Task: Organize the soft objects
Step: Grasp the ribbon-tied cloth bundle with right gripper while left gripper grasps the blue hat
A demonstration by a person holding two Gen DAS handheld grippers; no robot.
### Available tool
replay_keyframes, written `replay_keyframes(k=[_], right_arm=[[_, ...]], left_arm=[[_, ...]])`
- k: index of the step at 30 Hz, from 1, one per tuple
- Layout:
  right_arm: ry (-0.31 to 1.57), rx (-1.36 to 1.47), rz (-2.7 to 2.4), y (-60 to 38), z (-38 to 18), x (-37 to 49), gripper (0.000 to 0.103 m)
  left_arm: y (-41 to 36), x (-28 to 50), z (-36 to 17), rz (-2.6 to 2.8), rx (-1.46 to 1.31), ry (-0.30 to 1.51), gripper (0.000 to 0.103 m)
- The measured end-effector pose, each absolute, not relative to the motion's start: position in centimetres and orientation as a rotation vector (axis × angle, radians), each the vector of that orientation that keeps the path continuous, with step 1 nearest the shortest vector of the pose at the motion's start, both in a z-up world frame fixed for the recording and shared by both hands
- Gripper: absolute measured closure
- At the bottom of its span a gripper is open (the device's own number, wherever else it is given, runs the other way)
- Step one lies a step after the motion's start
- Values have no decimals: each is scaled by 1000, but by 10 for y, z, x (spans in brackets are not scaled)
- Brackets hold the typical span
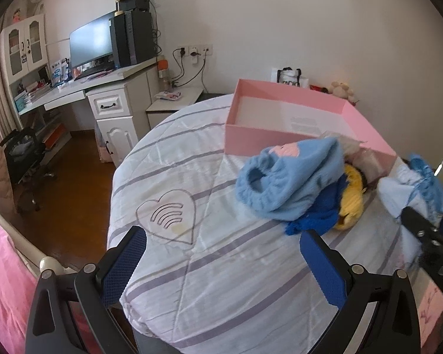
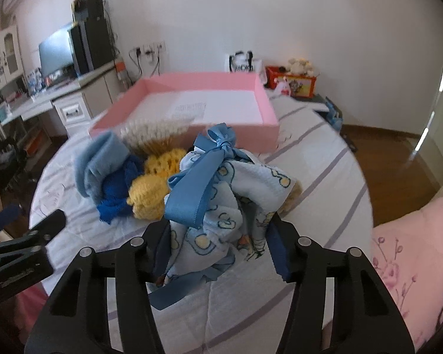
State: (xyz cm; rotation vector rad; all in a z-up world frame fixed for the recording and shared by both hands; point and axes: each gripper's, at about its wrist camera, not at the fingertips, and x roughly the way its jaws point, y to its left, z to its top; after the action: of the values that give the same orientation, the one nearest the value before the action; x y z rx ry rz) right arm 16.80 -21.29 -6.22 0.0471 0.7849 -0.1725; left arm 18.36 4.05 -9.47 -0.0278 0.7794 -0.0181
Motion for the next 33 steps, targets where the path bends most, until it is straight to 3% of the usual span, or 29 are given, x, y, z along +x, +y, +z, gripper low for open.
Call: replay_keyframes(k=[8,18,21,23,26,29,33], right_arm=[[668,26,-248,-233,-34,163,50],[705,57,-265,-255,-52,200,49],[731,61,-267,-258,-59,211,49],[743,62,-272,-260,-64,217,49],[753,60,-281,-260,-68,224,49],[755,60,-276,-260,-67,227,49],[748,64,-274,-258,-66,224,49]], left_arm=[[24,205,-79,-39,-51,776,0],[-3,253,-87,-78,-56,850,0],[-2,264,-91,-110,-66,867,18],[-1,268,-92,-138,-78,876,43],[2,267,-90,-172,-101,871,69],[7,264,-84,-179,-107,858,80],[12,257,-80,-169,-93,843,86]])
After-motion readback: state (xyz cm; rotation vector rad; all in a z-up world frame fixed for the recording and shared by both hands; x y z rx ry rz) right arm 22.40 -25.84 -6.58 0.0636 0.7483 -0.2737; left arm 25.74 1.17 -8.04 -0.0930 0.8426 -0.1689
